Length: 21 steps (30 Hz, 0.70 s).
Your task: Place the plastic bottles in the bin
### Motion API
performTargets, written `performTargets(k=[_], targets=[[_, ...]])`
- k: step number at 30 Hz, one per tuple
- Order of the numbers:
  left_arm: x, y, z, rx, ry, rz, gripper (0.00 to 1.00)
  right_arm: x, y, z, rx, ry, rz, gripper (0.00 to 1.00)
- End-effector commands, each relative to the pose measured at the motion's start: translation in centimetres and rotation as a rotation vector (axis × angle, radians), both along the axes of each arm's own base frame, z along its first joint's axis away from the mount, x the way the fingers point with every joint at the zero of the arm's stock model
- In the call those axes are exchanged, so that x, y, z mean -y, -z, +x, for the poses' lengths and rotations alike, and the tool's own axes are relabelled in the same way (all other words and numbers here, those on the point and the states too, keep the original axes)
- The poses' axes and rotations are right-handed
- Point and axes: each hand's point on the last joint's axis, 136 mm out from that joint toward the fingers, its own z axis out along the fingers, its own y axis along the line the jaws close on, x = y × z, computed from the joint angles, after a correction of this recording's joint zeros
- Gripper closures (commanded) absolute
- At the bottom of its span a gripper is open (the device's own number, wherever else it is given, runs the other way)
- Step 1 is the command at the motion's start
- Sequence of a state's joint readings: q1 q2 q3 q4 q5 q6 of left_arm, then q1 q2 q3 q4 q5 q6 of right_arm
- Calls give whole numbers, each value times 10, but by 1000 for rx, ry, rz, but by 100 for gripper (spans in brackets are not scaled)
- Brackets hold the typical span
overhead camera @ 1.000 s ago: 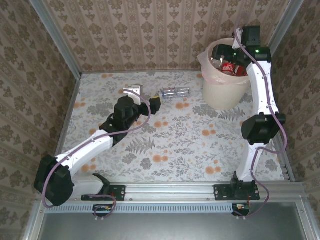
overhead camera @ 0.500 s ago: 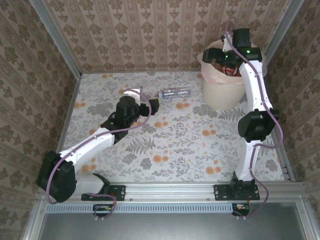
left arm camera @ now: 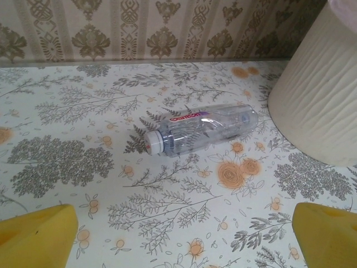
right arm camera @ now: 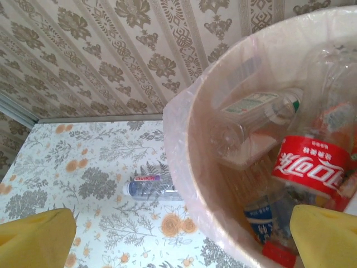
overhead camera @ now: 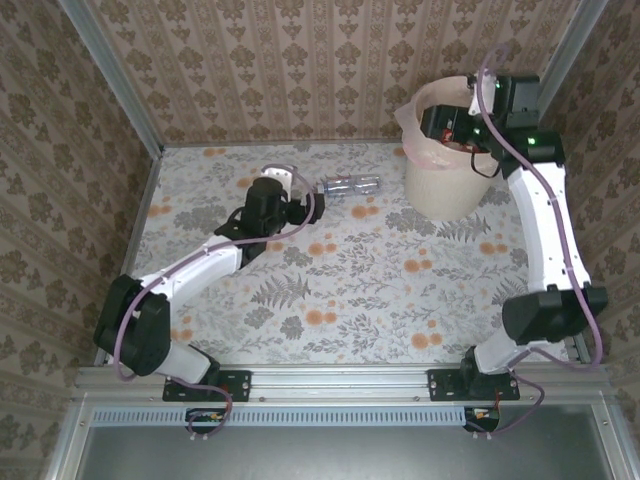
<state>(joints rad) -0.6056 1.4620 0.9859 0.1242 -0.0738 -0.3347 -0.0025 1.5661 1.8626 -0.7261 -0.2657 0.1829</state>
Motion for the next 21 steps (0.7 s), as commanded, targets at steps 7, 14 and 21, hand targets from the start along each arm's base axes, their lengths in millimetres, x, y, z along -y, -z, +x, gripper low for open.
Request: performTargets(k=[7, 14, 21], targets=[[12, 1, 26, -4, 67, 157, 0, -11, -17, -52, 172, -7, 136, 0], [28, 23, 47, -33, 196, 245, 0, -26, 9, -82, 267, -26, 260, 0], [46, 62, 72, -110, 340, 299, 0, -25, 67, -95, 200, 36, 369, 0]])
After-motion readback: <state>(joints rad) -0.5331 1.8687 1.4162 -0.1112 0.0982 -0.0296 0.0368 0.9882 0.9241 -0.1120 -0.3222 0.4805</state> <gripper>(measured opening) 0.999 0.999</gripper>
